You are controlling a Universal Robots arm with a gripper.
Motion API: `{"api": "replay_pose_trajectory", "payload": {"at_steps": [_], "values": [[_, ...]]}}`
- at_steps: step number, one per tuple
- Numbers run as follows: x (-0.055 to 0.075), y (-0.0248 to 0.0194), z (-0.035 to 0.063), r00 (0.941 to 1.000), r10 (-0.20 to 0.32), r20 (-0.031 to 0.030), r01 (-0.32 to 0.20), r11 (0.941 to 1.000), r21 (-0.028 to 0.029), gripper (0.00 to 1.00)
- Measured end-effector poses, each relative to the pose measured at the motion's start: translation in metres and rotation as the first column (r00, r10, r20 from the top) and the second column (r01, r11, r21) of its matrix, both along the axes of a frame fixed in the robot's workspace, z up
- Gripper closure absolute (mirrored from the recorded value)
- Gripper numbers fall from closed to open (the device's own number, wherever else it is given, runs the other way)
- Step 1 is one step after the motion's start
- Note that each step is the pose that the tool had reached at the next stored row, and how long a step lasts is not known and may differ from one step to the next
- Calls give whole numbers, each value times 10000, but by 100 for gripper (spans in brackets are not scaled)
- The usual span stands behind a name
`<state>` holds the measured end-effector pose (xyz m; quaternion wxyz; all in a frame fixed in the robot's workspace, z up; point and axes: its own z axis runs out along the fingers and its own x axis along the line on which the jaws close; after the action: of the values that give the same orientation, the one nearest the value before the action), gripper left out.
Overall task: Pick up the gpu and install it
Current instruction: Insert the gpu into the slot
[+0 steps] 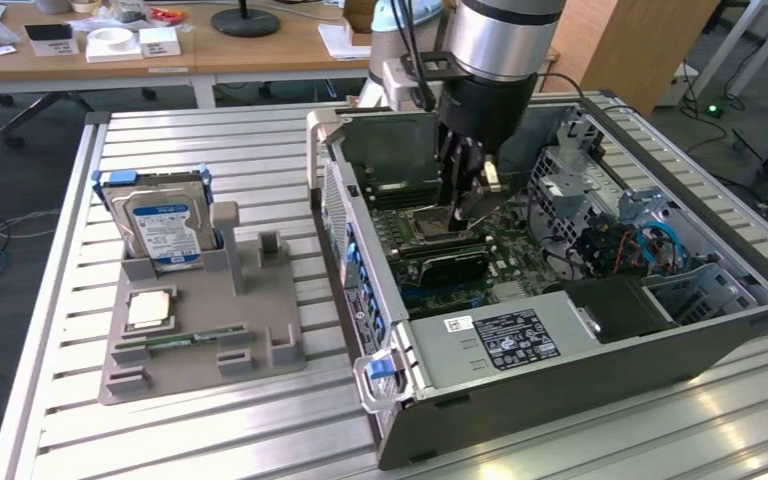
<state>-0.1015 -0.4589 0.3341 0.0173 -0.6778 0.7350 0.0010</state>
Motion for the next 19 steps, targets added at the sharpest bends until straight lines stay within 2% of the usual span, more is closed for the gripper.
{"api": "replay_pose_trajectory", "payload": {"at_steps": [7,10,19], "values": [[0,3,-110,10000,-48,-16,48,10000,2,55],[0,5,-119,10000,-49,-19,49,10000,2,55],[0,94,-135,10000,-49,-18,49,10000,60,55]]}}
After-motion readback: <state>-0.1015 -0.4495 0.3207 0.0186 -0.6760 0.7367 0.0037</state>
